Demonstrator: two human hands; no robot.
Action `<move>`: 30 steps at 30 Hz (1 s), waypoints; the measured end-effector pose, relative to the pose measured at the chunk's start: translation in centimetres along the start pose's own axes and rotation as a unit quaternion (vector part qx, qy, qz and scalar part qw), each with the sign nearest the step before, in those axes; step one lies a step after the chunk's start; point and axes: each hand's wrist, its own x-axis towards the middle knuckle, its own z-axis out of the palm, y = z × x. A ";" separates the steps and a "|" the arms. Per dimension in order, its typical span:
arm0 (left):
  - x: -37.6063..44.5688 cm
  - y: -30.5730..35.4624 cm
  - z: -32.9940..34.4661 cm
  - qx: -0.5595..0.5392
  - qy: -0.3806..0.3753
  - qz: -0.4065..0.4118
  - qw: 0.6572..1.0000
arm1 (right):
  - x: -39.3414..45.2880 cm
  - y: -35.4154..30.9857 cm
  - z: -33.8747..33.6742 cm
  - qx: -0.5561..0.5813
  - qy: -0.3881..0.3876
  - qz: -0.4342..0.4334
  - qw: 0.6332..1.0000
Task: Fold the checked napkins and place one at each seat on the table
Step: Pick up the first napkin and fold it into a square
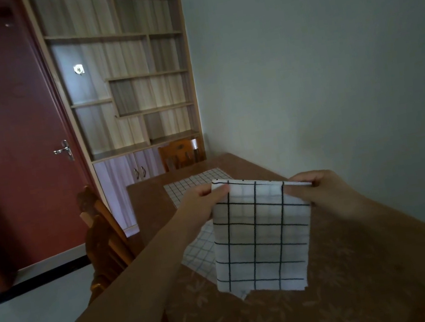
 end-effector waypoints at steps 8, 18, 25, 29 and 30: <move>0.3 0.0 0.0 -0.074 -0.006 -0.028 0.997 | 0.3 -0.7 0.2 0.113 0.031 0.053 0.992; 1.5 -0.3 0.7 -0.132 0.024 -0.024 0.991 | 0.4 -1.5 -0.5 0.247 0.027 0.098 0.964; 2.1 -0.1 1.4 -0.131 0.025 -0.012 0.991 | 0.7 -1.7 -1.1 0.258 0.044 0.079 0.962; 2.4 0.1 1.7 -0.135 0.036 -0.016 0.990 | 0.8 -1.4 -1.1 0.255 0.035 0.071 0.964; 2.5 0.2 1.7 -0.137 0.040 -0.021 0.990 | 1.0 -1.2 -1.1 0.254 0.038 0.073 0.964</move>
